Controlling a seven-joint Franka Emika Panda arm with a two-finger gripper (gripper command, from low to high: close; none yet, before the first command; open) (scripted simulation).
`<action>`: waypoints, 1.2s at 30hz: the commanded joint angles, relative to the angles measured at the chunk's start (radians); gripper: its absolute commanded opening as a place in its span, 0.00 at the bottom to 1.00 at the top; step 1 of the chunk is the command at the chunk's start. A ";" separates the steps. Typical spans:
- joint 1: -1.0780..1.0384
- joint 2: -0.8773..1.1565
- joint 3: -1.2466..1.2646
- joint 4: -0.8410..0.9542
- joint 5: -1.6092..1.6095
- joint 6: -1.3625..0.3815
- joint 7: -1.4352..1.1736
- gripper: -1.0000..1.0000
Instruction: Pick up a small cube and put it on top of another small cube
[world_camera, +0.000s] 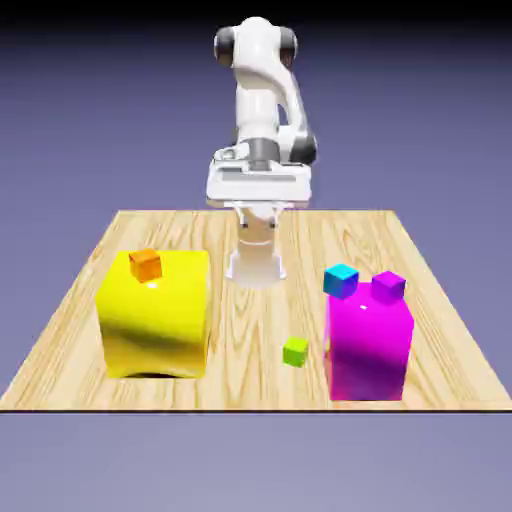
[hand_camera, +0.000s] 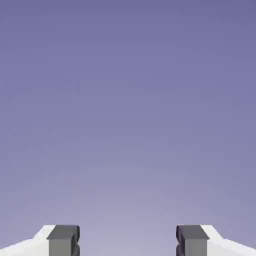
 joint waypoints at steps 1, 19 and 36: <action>0.014 0.019 -0.008 0.002 0.044 -0.009 0.021 0.50; 0.261 0.355 -0.161 0.046 0.826 -0.162 0.402 0.50; 0.481 0.654 -0.296 0.085 1.522 -0.299 0.741 0.50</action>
